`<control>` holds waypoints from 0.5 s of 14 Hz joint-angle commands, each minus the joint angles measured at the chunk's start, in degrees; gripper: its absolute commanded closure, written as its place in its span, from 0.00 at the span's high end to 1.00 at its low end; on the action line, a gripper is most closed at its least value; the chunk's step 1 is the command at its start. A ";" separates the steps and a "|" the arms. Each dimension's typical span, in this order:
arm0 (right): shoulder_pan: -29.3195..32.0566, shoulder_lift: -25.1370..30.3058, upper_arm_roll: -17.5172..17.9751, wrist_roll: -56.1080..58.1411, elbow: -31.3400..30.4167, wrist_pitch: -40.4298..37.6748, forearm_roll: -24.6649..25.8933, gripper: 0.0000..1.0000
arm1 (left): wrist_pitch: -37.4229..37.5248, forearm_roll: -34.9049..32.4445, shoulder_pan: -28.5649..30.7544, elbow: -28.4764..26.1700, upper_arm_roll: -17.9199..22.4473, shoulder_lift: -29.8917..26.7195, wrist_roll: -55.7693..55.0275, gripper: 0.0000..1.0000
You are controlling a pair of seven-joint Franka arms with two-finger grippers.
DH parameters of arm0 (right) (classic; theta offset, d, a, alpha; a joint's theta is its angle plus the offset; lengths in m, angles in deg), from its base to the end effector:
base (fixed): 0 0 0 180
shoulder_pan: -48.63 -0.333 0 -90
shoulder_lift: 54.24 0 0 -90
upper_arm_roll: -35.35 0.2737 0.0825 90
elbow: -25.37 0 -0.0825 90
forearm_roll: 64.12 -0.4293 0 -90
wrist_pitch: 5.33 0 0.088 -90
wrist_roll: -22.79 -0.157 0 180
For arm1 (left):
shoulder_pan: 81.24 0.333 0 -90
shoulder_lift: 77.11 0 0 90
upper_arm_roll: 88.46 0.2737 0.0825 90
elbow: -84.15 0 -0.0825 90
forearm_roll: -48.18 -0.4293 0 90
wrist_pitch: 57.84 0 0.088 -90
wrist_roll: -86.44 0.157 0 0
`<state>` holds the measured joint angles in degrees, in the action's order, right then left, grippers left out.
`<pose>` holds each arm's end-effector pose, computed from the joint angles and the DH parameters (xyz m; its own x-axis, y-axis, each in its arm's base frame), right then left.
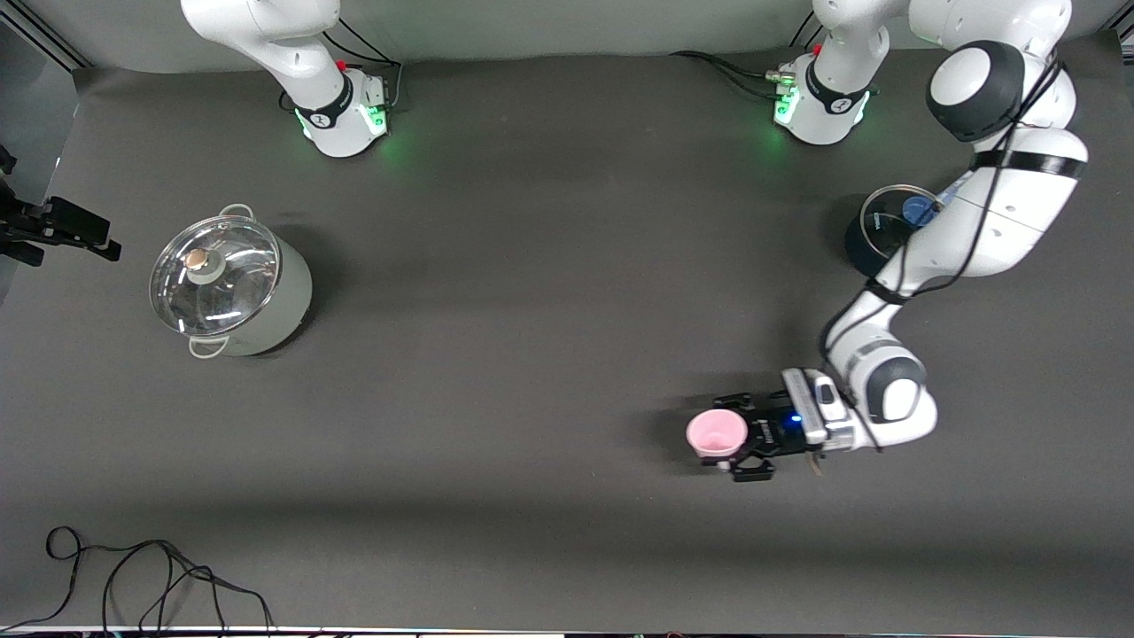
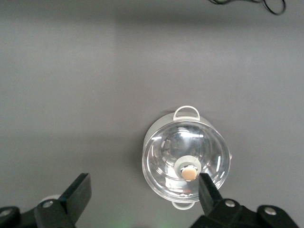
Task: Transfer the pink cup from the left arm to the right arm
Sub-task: 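Lift the pink cup and carry it toward the glass pot with the left gripper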
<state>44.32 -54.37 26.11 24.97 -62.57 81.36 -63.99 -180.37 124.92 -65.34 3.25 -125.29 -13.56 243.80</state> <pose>0.5914 -0.0513 0.5444 0.9986 -0.0481 -0.0241 -0.0481 -0.9988 0.0017 0.6974 -0.2773 0.1005 -0.3162 -0.0610 0.9467 -0.9346 -0.1512 -0.3219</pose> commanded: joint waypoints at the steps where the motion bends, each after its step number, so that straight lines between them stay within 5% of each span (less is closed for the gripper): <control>1: -0.53 0.83 -0.17 -12.59 0.40 -0.04 -1.00 1.00 | -8.13 5.59 -2.88 0.74 -5.07 0.52 6.03 0.00; 7: -0.53 2.50 0.27 -39.68 0.13 -0.21 -2.59 1.00 | -30.01 9.48 -4.38 1.09 -22.29 0.26 5.94 0.00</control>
<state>44.28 -52.91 26.44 -7.17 -62.20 81.37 -65.51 -203.97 131.57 -69.88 3.87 -142.44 -13.63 243.69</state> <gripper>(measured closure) 0.000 0.344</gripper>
